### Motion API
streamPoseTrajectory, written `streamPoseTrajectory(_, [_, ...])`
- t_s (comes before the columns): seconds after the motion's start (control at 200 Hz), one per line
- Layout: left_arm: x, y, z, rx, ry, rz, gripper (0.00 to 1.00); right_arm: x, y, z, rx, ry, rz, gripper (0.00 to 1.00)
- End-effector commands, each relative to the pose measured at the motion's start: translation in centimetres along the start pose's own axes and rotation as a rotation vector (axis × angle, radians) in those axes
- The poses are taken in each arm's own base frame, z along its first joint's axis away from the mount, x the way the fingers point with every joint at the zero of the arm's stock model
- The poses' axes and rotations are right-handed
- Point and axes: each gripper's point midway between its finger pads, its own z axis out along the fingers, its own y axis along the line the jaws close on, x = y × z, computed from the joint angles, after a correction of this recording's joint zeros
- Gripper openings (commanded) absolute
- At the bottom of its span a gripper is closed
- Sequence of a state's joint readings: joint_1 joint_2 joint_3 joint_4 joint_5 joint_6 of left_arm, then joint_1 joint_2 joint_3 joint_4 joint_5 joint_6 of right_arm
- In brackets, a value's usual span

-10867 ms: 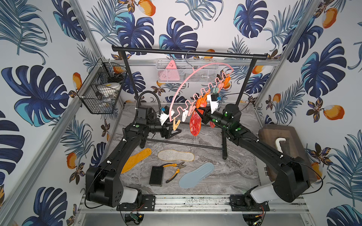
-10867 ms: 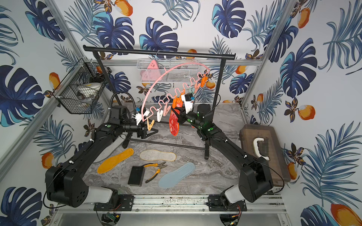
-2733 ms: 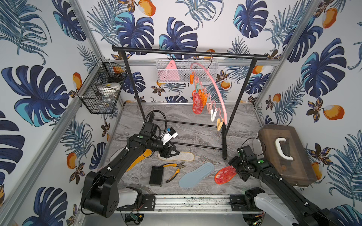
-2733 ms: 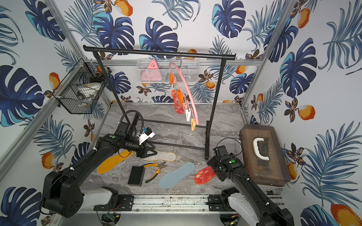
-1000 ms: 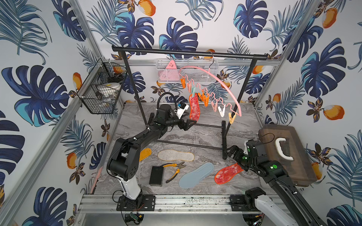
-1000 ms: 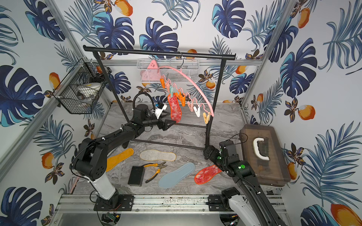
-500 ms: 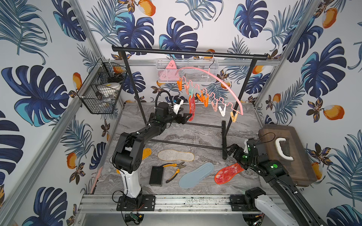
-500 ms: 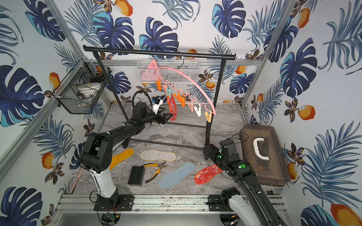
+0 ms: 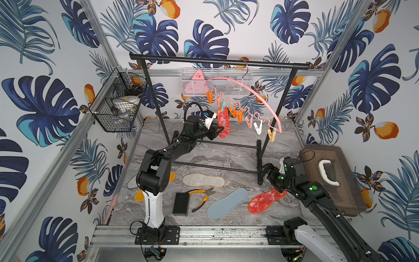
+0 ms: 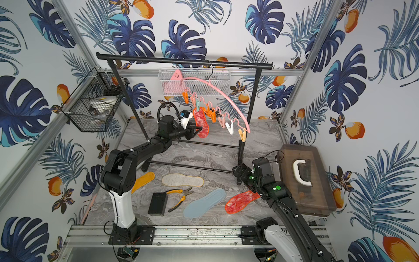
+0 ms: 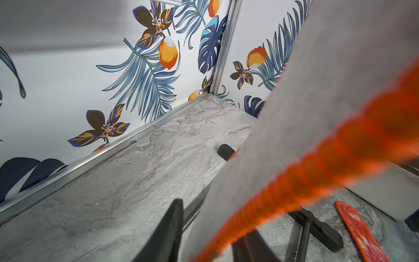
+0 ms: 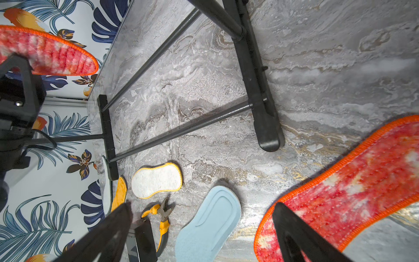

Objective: Take the shoe insoles off the hanger
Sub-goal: Remove the insole from the hanger.

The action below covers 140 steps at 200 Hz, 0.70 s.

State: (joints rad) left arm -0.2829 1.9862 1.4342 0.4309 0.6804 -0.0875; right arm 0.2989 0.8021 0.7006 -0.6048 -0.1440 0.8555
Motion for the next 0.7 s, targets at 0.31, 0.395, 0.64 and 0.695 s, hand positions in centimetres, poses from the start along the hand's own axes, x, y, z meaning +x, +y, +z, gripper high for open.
streamPoseTrajectory(0.31, [-3.0, -4.0, -6.3, 0.159, -0.042, -0.003, 0.02, -2.1, 7.3, -2.8, -0.246, -0.056, -0.36, 0.98])
streamPoseTrajectory(0.395, [-3.0, -4.6, -7.8, 0.135, -0.013, 0.028, 0.02, -2.0, 9.2, -4.1, -0.332, -0.068, -0.446, 0.99])
streamPoseTrajectory(0.64, [-2.9, -5.0, -10.8, -0.023, 0.055, 0.084, 0.0, -4.1, 8.3, -7.4, -0.207, -0.179, -0.456, 0.97])
streamPoseTrajectory(0.695, [-2.7, -4.9, -11.2, -0.049, 0.064, 0.084, 0.0, -4.7, 7.4, -8.6, -0.131, -0.2, -0.419, 0.96])
